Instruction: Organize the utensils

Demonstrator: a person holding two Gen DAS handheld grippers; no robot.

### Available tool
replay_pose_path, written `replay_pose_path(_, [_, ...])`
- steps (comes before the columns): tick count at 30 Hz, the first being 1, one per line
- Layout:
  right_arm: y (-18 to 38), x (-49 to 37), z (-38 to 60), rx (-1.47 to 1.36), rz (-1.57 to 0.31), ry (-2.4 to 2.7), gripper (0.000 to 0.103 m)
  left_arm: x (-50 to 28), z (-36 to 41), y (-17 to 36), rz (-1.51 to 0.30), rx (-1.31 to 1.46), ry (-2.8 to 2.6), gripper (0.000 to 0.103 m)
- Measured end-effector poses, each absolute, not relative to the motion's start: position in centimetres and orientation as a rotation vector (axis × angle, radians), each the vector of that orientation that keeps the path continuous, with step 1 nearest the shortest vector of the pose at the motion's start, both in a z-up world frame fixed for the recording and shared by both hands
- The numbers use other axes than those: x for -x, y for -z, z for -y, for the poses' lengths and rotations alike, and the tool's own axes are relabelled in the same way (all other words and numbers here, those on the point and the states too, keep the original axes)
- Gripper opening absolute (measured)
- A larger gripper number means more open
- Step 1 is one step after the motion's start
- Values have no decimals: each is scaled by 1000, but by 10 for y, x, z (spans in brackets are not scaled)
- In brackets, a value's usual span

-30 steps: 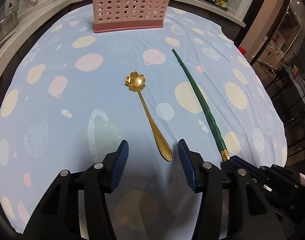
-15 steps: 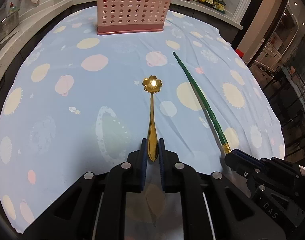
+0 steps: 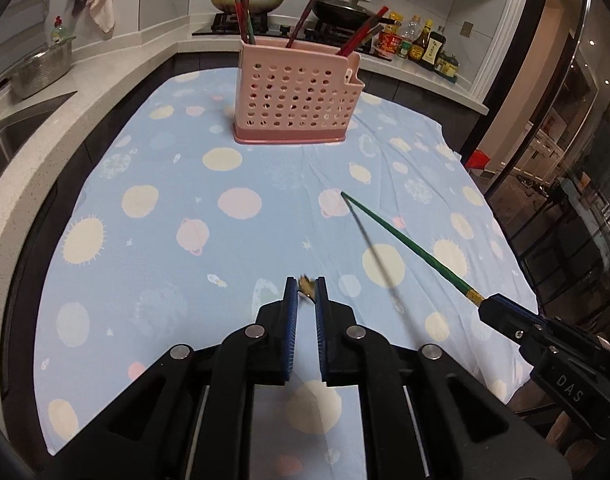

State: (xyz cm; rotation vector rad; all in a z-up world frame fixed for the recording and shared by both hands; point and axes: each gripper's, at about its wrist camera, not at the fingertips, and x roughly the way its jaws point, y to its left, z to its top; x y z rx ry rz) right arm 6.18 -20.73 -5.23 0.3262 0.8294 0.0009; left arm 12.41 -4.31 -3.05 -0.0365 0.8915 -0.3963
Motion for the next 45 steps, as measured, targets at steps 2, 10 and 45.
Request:
replay_pose_path(2, [39, -63, 210, -333, -801, -2, 7, -127, 41, 22, -876, 46, 398, 3])
replay_pose_path(10, [-6, -78, 219, -357, -705, -14, 7, -139, 36, -8, -810, 48, 398, 0])
replay_pose_path(45, [3, -77, 216, -367, -726, -9, 10, -114, 7, 114, -1077, 3, 434, 28])
